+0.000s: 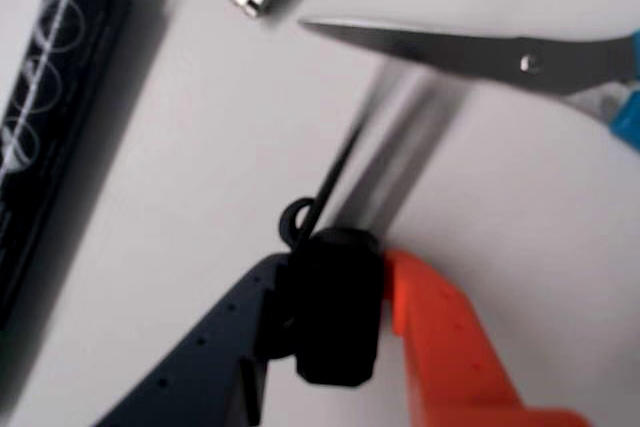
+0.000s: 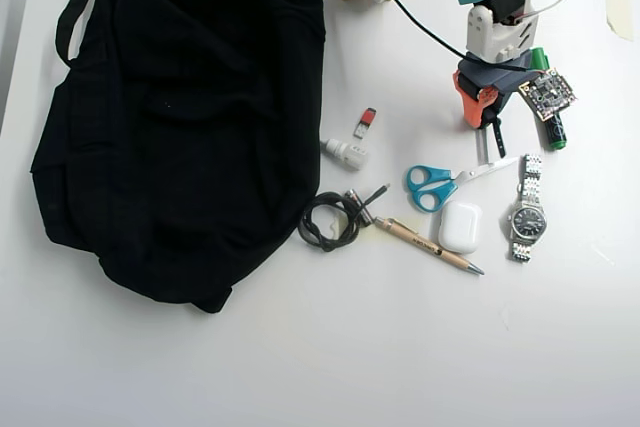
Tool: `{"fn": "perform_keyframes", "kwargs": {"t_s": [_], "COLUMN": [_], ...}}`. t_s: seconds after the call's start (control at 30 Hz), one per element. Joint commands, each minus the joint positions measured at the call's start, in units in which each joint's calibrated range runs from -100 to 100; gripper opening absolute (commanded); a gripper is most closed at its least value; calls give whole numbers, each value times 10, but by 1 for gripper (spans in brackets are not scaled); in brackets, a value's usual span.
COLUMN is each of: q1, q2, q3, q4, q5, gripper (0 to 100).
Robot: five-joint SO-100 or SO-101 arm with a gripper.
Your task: Put the black bike light into the black bag
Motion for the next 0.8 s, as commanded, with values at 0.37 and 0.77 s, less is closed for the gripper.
{"fn": "perform_keyframes", "kwargs": {"t_s": [0.37,0.77], "q1": [5,37], "q2": [-3,-18], "q3": [-14,-80], "q4": [-12,94], "q5": [-1,32], "gripper": [2,2]}}
